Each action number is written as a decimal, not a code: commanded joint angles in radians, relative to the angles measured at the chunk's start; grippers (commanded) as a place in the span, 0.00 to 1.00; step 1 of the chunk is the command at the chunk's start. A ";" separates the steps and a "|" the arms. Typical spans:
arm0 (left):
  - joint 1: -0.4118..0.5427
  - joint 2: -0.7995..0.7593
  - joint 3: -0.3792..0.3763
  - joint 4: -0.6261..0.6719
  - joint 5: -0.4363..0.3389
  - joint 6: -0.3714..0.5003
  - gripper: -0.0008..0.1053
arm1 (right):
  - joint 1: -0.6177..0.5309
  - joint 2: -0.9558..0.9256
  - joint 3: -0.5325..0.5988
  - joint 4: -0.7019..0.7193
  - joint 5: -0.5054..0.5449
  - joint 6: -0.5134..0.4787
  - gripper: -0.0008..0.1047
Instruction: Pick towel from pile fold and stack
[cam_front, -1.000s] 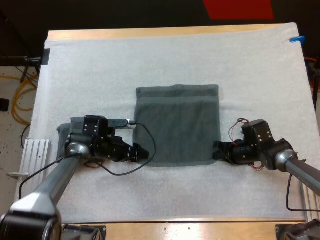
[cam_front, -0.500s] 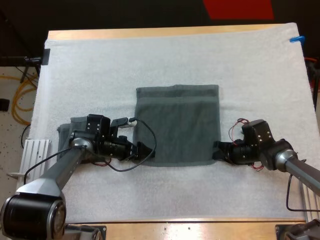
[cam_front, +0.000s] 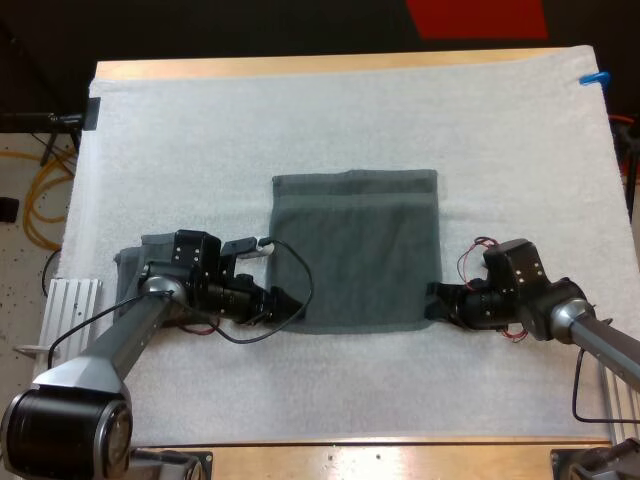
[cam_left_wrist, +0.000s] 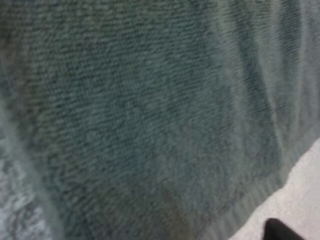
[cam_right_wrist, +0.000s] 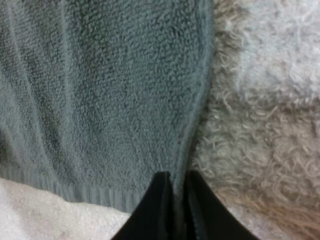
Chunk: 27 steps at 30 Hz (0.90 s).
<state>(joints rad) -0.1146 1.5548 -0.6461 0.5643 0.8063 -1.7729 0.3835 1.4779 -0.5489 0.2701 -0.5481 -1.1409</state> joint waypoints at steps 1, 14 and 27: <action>-0.007 0.009 0.009 0.017 -0.017 0.001 0.54 | 0.003 0.000 0.002 0.003 -0.011 -0.008 0.01; -0.007 0.005 0.009 0.019 -0.024 0.001 0.01 | 0.003 -0.002 0.002 0.003 -0.011 -0.008 0.01; -0.007 -0.246 0.012 0.262 -0.028 0.021 0.01 | 0.005 -0.257 0.002 0.171 -0.041 0.000 0.01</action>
<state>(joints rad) -0.1153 1.3161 -0.6359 0.8078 0.7814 -1.7582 0.3868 1.2300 -0.5465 0.4190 -0.5787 -1.1377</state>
